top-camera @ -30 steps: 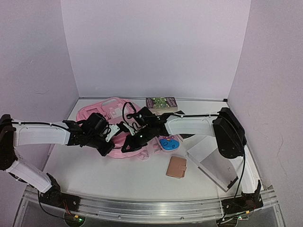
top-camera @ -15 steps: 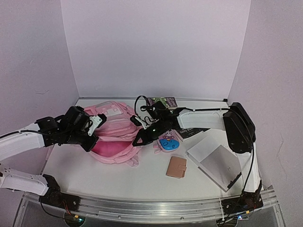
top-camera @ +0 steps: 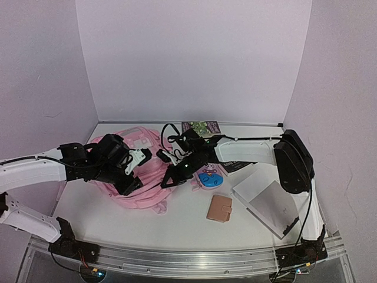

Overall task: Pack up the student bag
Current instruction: Unzip the student bag at the center of the board, then pick up the book at the corner of the board.

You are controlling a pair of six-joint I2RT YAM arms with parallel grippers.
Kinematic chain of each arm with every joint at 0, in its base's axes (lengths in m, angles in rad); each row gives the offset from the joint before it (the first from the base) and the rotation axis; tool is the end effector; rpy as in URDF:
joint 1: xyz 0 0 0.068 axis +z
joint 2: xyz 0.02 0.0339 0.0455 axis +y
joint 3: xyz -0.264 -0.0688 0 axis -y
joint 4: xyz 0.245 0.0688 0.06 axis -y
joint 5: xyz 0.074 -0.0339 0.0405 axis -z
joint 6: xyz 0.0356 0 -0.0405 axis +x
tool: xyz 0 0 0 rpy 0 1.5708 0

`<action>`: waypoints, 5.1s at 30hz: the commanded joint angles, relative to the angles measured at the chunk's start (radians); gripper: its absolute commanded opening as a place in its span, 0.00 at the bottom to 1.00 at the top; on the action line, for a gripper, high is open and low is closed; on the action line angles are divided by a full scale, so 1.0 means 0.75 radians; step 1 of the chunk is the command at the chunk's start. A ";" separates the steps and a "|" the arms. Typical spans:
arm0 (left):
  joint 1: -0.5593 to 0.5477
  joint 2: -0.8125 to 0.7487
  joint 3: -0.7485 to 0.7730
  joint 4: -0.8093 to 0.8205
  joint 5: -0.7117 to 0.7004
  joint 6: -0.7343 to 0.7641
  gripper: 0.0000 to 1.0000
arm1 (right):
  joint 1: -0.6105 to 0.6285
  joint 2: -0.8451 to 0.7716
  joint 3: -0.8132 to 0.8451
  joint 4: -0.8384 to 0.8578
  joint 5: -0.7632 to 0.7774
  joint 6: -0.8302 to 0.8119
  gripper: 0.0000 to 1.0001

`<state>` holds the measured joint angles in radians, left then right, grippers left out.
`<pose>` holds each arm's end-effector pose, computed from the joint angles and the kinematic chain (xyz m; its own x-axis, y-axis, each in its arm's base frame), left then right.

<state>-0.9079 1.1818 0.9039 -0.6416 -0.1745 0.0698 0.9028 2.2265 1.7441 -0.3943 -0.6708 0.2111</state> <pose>0.1514 -0.1838 0.2615 -0.4386 0.6734 -0.5951 0.7439 0.6436 0.1800 0.2868 0.3992 0.1839 -0.6460 -0.5538 -0.5254 -0.7424 0.2956 0.6012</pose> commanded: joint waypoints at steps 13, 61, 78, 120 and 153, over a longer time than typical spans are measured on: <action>-0.065 0.354 0.106 0.229 0.035 0.107 0.51 | 0.021 -0.074 -0.009 0.021 -0.143 0.021 0.00; -0.133 -0.251 0.193 -0.143 -0.178 -0.047 0.00 | -0.334 0.324 0.388 -0.110 0.197 -0.210 0.00; -0.133 -0.290 0.272 -0.071 -0.342 -0.071 0.00 | -0.373 0.382 0.569 -0.108 0.190 -0.143 0.23; 0.073 0.527 0.385 0.492 0.202 -0.605 0.75 | -1.328 -0.622 -0.434 -1.009 0.277 -1.191 0.95; -0.179 1.673 1.360 0.740 0.711 -1.101 0.54 | -1.327 -0.265 -0.483 -1.086 0.052 -1.356 0.63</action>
<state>-1.0380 2.4043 1.8515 -0.0323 0.3580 -0.7358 -0.1071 2.0136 1.3666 -1.1818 -0.5979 -0.8082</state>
